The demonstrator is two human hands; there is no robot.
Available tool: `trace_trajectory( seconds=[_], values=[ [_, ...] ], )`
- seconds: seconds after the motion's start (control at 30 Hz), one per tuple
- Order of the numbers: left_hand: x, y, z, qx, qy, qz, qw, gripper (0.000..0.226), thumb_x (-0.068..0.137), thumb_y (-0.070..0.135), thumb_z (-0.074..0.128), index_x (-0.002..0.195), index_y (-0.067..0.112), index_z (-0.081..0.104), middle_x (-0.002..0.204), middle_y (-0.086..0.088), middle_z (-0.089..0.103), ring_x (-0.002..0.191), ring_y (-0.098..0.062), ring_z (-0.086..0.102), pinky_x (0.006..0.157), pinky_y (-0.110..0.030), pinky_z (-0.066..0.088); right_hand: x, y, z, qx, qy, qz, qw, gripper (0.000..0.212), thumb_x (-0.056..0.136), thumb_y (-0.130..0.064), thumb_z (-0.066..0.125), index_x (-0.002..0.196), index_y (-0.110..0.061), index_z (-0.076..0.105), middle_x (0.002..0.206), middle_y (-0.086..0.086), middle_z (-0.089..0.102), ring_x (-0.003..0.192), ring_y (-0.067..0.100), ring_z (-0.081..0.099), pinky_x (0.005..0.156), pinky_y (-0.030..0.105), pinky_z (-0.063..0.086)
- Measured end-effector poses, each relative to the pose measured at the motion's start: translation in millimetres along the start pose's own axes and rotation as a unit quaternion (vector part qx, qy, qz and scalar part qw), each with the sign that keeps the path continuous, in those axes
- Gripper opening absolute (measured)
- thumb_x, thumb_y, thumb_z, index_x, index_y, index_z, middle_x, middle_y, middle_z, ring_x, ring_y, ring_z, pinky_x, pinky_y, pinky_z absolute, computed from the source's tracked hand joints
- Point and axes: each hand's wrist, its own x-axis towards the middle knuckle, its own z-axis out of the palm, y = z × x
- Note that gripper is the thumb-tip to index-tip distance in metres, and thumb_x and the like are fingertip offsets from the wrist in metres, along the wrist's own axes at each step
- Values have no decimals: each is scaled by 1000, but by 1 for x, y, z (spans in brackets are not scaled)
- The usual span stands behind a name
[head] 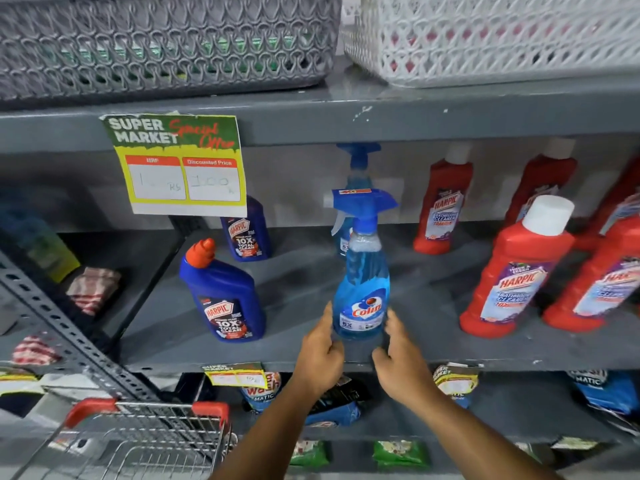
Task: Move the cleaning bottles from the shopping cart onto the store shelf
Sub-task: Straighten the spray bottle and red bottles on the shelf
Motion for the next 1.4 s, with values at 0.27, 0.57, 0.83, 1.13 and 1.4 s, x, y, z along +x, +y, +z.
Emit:
trace_trajectory(
  seconds=[0.27,0.57,0.83,1.13,1.4],
  values=[
    [-21,14,10,26,168,-35,985,73,79,-8,46,145,17,28,147,6,38,136,-16,39,113,-26,31,-14,16,-11,83,70,-52,993,71,86,3,52,148,-11,20,151,9,34,138,17,37,113,26,29],
    [-29,71,123,108,18,189,976,73,75,10,40,143,32,24,155,11,23,146,-5,14,118,-19,14,-8,108,-143,104,234,-7,967,75,80,13,55,146,-7,25,148,20,34,137,32,36,115,37,26],
    [25,98,173,18,9,17,1000,73,65,3,42,122,49,38,129,16,54,112,23,46,99,-5,33,14,119,-160,-42,22,-55,997,72,76,-3,56,143,-12,31,142,12,48,128,27,48,104,31,38],
    [24,93,174,-62,81,-21,995,69,61,-7,38,114,32,60,116,9,68,106,3,64,93,-15,49,20,121,-150,-89,-7,-81,993,73,76,-8,50,144,-17,28,143,9,49,127,28,49,107,37,41],
    [13,92,177,-39,151,-21,987,63,72,-24,41,123,11,54,125,-10,60,117,-15,58,104,-29,43,6,134,-173,3,-18,-70,997,70,88,-4,49,150,-16,19,155,6,32,142,15,32,116,28,24]
  ],
)
